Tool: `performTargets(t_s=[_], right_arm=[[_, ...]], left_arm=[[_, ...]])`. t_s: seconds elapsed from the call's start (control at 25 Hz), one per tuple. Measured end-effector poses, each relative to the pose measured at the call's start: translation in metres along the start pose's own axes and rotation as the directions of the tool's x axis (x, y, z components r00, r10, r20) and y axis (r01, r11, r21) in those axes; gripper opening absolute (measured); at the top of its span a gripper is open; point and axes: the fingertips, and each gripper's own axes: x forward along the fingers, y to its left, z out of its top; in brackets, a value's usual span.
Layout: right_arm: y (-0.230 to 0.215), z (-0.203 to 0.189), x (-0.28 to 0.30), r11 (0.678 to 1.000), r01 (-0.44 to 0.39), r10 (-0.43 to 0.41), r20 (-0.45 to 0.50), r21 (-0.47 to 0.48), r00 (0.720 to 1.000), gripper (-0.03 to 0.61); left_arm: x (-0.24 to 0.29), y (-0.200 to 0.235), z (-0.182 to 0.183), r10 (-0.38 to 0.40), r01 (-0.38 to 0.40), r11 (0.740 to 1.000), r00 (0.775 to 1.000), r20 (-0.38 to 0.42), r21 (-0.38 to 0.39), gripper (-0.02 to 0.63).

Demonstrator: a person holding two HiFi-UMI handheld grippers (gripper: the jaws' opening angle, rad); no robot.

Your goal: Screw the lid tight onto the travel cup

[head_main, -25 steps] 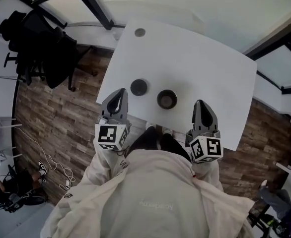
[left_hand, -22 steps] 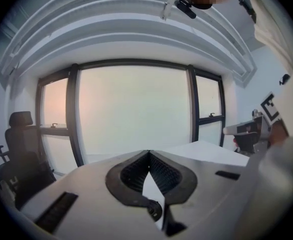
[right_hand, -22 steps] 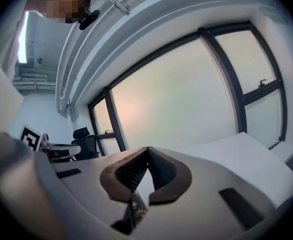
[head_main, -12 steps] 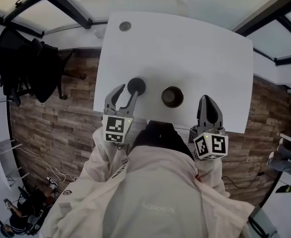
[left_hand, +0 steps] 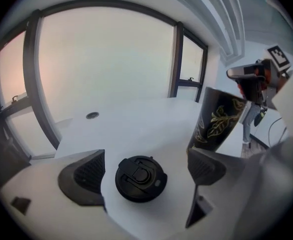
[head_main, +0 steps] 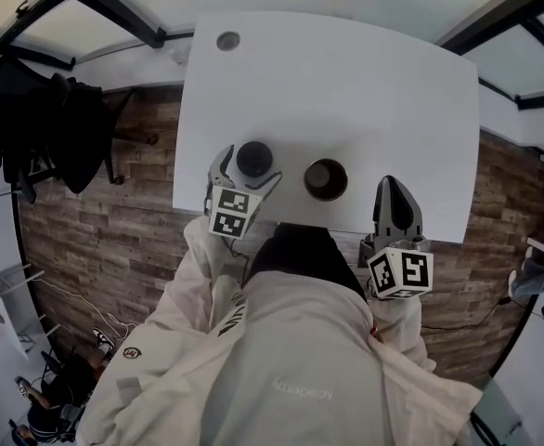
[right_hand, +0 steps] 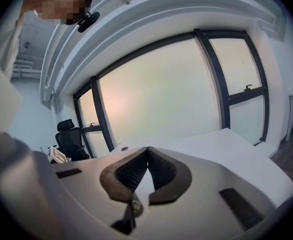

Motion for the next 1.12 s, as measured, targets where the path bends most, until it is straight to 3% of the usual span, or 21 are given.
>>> performTargets(t_s=[0.48, 0.8, 1.12], right_arm=[[-0.015, -0.004, -0.015, 0.999, 0.033, -0.034, -0.023, -0.005, 0.999, 0.021], [-0.021, -0.002, -0.019, 0.999, 0.035, -0.035, -0.018, 0.004, 0.999, 0.021], [-0.025, -0.005, -0.023, 0.999, 0.038, -0.038, -0.022, 0.012, 0.999, 0.021]], left_arm=[[0.046, 0.012, -0.031, 0.015, -0.013, 1.000, 0.990, -0.142, 0.021, 0.503], [0.046, 0.014, -0.038, 0.033, -0.035, 0.999, 0.986, -0.162, -0.013, 0.463], [0.043, 0.013, -0.036, 0.048, -0.045, 0.999, 0.987, -0.150, 0.020, 0.431]])
